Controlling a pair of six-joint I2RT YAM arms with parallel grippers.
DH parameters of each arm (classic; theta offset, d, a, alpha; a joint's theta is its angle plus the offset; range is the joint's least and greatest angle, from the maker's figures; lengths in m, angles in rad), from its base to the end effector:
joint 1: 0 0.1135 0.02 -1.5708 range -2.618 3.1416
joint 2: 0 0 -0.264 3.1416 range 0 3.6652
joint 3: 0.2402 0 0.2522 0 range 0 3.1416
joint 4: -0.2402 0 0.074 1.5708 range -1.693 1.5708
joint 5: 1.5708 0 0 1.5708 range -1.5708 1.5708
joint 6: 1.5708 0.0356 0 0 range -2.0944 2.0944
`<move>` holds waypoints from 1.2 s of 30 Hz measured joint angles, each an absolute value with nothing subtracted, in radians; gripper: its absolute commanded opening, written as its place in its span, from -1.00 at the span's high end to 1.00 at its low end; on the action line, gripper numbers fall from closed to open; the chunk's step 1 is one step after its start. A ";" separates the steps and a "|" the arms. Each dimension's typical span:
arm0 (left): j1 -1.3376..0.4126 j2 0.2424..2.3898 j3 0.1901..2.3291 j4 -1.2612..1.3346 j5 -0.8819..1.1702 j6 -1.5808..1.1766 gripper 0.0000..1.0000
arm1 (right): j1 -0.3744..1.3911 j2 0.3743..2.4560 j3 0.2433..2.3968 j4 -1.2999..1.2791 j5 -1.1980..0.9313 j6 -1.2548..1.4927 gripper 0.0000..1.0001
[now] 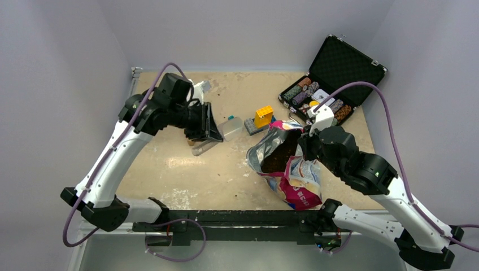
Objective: Serve the pet food
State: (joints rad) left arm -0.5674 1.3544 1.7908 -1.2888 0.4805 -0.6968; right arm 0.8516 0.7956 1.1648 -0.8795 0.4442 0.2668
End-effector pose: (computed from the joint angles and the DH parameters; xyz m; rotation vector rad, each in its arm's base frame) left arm 0.1846 -0.1372 0.4498 0.0712 2.6315 -1.0997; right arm 0.1002 0.0912 0.3946 -0.3259 2.0097 0.2414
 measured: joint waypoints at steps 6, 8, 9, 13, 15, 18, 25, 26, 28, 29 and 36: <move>-0.594 1.226 1.374 -1.132 0.246 -0.684 1.00 | 0.851 0.772 1.165 -0.882 0.425 0.270 1.00; -0.600 1.205 1.231 -1.046 0.180 -0.675 1.00 | 0.851 0.762 1.165 -0.885 0.423 0.276 1.00; -0.603 1.194 1.140 -0.988 0.136 -0.670 1.00 | 0.851 0.757 1.164 -0.888 0.423 0.281 1.00; -0.603 1.162 0.909 -0.807 0.053 -0.670 1.00 | 0.850 0.732 1.154 -0.891 0.423 0.302 1.00; -0.603 1.154 0.835 -0.735 0.029 -0.672 1.00 | 0.850 0.716 1.144 -0.888 0.424 0.311 1.00; -0.603 1.162 0.752 -0.637 -0.004 -0.692 1.00 | 0.850 0.699 1.135 -0.886 0.424 0.321 1.00; -0.603 1.205 0.658 -0.495 -0.018 -0.746 0.10 | 0.849 0.676 1.116 -0.873 0.423 0.336 1.00; -0.603 1.206 0.658 -0.500 -0.020 -0.750 0.01 | 0.850 0.672 1.112 -0.869 0.423 0.337 1.00; -0.603 1.206 0.659 -0.520 -0.030 -0.758 -0.41 | 0.850 0.665 1.104 -0.860 0.421 0.338 1.00; -0.603 1.206 0.662 -0.535 -0.031 -0.760 -0.68 | 0.850 0.662 1.101 -0.858 0.419 0.338 1.00; -0.599 1.169 0.836 -0.749 0.041 -0.786 -0.75 | 0.849 0.646 1.067 -0.823 0.397 0.331 1.00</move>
State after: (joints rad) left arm -0.5995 1.1690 0.8364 -0.7486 0.0410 -0.7860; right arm 0.8494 0.6456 1.0668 -0.8227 0.3973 0.3313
